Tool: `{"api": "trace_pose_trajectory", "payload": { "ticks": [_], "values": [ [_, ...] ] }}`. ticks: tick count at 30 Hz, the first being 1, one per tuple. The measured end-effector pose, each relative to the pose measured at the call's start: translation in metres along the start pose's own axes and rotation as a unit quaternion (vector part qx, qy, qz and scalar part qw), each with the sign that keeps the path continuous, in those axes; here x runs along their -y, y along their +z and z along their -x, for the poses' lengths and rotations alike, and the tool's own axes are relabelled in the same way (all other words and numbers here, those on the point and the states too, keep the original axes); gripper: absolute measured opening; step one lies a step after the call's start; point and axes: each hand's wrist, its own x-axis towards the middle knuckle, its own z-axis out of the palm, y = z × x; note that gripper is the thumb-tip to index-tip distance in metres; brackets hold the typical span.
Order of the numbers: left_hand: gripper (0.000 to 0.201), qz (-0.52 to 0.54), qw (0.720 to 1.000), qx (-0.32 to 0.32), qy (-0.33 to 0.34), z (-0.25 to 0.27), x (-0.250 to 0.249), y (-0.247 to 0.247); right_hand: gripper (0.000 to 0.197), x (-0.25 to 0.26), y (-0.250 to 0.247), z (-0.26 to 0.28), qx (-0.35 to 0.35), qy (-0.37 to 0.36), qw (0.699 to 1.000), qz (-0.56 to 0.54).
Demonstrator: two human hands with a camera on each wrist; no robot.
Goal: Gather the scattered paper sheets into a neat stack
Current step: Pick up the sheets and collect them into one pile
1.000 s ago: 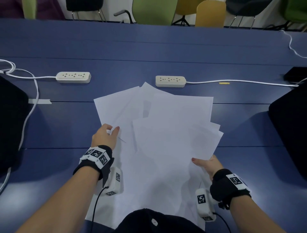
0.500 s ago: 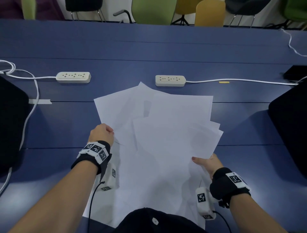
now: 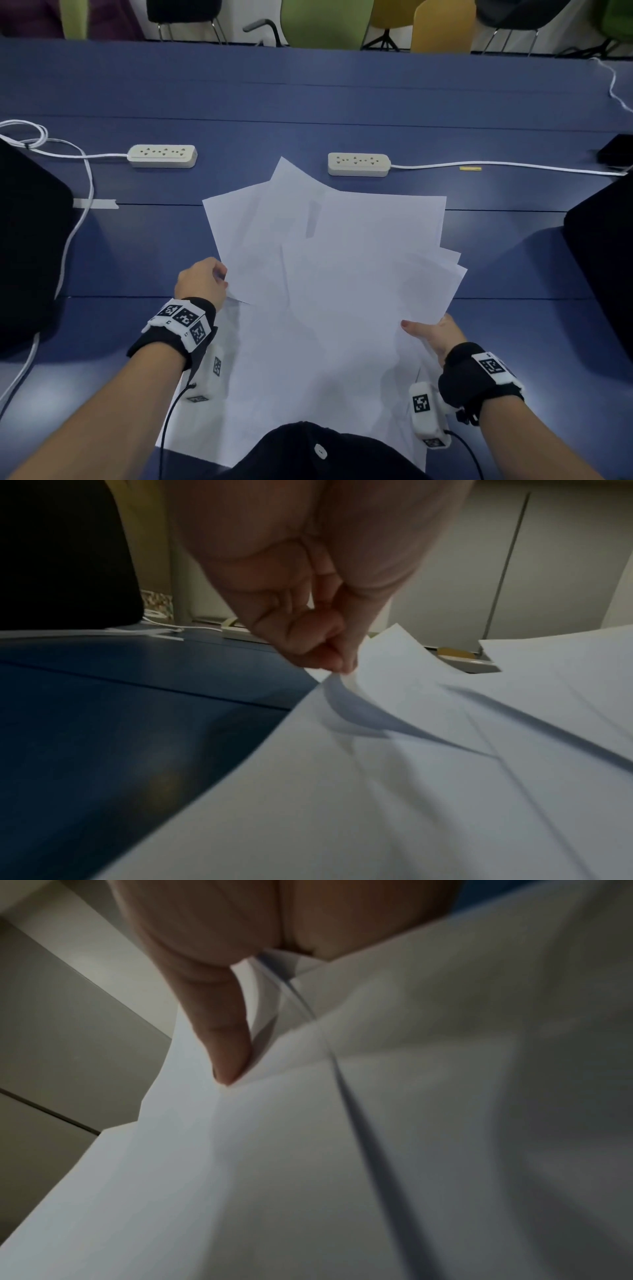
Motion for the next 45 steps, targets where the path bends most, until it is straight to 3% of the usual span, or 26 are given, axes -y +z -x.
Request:
{"api": "trace_pose_trajectory", "payload": {
  "ticks": [7,10,14,19,24,27,30,37,41,45],
  "values": [
    [0.023,0.036,0.998,-0.03,-0.031,0.01,0.004,0.002,0.025,-0.001,0.001,0.0,-0.002,-0.004,1.0,-0.001],
    [0.019,0.04,0.998,-0.031,-0.029,0.012,0.003,0.007,0.025,-0.002,0.002,0.0,-0.007,-0.006,1.0,-0.005],
    [0.011,0.055,0.997,-0.007,-0.044,0.005,0.004,0.007,0.025,-0.002,0.001,0.0,-0.003,-0.007,1.0,-0.003],
    [0.029,0.056,0.997,0.028,-0.038,-0.003,0.002,0.008,0.023,-0.002,0.001,-0.001,-0.004,-0.005,1.0,-0.009],
    [0.026,0.062,0.996,0.056,-0.035,-0.005,-0.001,0.014,0.026,-0.004,0.0,-0.004,-0.008,0.0,1.0,-0.004],
    [0.02,0.085,0.988,0.126,-0.041,-0.009,0.005,0.011,0.024,-0.005,-0.002,-0.005,0.0,0.001,1.0,-0.009],
    [0.034,0.07,0.978,0.192,-0.029,-0.008,0.003,0.006,0.025,-0.004,-0.004,-0.005,0.006,0.003,1.0,-0.017],
    [0.085,0.053,0.971,0.233,-0.031,0.008,-0.028,0.012,0.03,-0.003,-0.002,-0.005,0.0,0.008,1.0,-0.024],
    [0.061,0.097,0.959,0.265,-0.034,0.018,-0.03,0.024,0.033,-0.003,-0.002,-0.005,-0.001,0.008,1.0,-0.023],
    [0.039,0.055,0.959,0.278,0.012,0.029,-0.038,0.03,0.024,-0.004,-0.002,-0.006,0.008,0.009,1.0,-0.024]
  ]
}}
